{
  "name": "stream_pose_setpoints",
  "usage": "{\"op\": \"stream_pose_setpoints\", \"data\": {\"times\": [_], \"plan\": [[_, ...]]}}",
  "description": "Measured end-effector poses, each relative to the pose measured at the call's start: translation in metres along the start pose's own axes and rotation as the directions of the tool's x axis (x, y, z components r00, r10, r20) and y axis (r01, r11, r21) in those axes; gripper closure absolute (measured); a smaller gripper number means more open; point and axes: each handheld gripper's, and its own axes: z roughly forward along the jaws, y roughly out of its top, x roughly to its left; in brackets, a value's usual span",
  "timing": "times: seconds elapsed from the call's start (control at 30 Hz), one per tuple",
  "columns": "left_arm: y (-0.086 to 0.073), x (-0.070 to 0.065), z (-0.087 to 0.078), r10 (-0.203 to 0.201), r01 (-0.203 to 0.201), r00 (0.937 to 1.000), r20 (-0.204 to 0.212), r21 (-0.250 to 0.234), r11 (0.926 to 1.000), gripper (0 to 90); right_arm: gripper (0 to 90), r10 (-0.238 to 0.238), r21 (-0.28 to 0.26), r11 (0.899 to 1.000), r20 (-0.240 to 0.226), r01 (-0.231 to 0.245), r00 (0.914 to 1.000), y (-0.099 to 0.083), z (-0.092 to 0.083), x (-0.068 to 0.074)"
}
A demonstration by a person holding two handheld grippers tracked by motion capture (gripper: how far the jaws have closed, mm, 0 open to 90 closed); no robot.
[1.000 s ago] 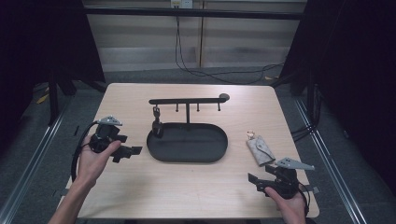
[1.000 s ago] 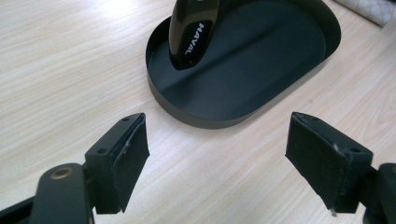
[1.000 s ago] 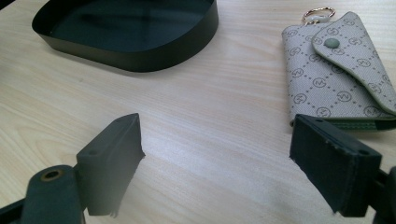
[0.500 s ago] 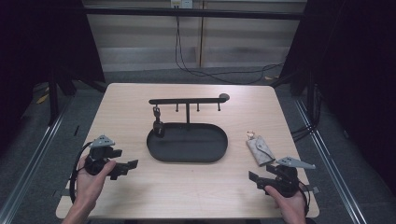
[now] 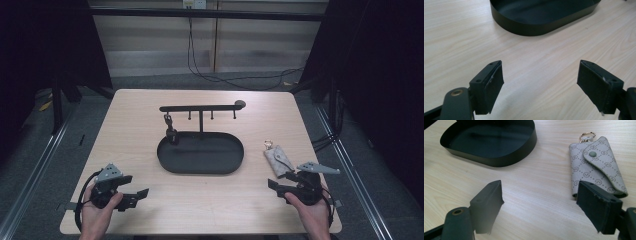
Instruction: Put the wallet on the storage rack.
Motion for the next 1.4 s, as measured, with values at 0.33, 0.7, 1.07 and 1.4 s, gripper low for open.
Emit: {"op": "stream_pose_setpoints", "data": {"times": [0.33,0.7,1.07,1.4], "plan": [[-0.006,-0.001,-0.001,0.006,-0.007,0.9984,0.057,0.004,1.0000,19.0,17.7,0.042,0.056,0.998,-0.015,-0.041,0.9990,0.018,0.008,-0.016],[-0.014,0.005,-0.009,0.009,-0.008,0.9995,0.031,-0.024,0.9997,18.3,19.0,0.030,0.143,0.989,-0.001,-0.029,0.9996,0.043,0.021,-0.021],[-0.015,0.002,-0.006,0.035,-0.034,0.9966,0.074,-0.007,0.9994,18.3,21.2,0.023,0.228,0.973,0.035,-0.031,0.9991,0.060,0.031,-0.030],[-0.014,0.001,-0.005,0.036,-0.034,0.9958,0.085,-0.031,0.9990,19.0,20.3,0.004,0.266,0.964,0.049,-0.017,0.9988,0.077,0.038,-0.032]]}}
